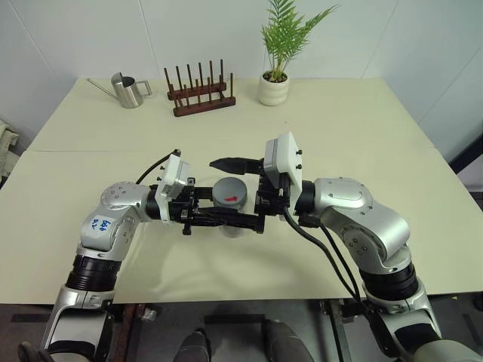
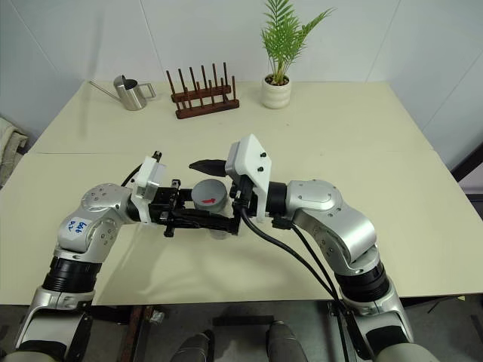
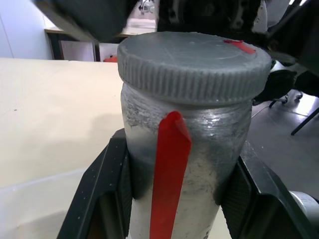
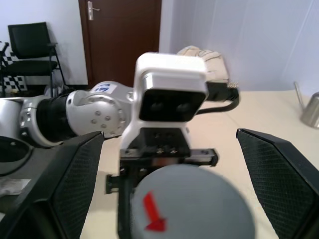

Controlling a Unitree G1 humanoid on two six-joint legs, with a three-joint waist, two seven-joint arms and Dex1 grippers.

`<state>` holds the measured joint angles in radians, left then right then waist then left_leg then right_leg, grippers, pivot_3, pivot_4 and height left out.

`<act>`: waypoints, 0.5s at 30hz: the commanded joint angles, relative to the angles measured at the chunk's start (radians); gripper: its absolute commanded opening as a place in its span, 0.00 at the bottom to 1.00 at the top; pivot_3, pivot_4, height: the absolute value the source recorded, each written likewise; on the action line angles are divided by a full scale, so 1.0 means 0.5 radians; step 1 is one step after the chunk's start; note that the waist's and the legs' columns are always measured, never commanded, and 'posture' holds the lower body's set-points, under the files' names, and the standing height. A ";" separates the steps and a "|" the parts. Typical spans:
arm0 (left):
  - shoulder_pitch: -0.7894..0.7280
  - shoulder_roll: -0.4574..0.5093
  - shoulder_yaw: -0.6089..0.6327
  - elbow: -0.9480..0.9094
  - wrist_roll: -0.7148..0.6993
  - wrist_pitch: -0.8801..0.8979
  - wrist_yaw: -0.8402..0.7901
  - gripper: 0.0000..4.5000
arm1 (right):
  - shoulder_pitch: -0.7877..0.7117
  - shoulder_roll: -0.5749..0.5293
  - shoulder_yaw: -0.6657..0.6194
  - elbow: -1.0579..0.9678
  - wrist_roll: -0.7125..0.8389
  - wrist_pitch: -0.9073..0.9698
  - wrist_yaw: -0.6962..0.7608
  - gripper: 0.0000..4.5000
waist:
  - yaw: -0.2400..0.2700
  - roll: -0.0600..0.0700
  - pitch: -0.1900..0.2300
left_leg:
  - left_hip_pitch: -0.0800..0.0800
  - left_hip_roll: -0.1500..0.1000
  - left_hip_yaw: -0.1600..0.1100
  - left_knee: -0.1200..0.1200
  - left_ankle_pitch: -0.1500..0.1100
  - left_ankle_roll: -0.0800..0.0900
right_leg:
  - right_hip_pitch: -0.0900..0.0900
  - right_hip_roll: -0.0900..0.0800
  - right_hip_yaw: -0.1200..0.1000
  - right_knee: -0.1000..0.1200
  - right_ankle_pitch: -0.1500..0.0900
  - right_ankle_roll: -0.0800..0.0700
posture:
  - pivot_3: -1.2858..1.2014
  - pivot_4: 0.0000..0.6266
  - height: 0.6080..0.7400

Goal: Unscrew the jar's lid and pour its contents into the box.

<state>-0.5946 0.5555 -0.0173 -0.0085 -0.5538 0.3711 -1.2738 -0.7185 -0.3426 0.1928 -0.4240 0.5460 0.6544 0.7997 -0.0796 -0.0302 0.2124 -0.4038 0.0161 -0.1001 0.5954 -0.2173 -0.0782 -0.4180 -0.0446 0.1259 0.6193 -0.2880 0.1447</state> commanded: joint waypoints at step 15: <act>0.029 -0.013 0.009 -0.109 0.002 -0.156 -0.001 0.42 | -0.121 0.054 -0.014 0.137 -0.069 -0.031 -0.082 0.99 | -0.001 0.000 0.000 | 0.000 0.000 0.000 0.000 0.000 0.000 | 0.000 0.000 -0.001 0.001 0.000 0.000 | 0.52 0.24 1.00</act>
<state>-0.5901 0.5469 -0.0141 -0.0265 -0.5461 0.3118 -1.2639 -0.7511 -0.3254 0.2256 -0.3407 0.5054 0.6526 0.7778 -0.0803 -0.0301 0.2124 -0.4038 0.0162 -0.1003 0.5955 -0.2173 -0.0782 -0.4182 -0.0445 0.1256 0.6199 -0.2881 0.1445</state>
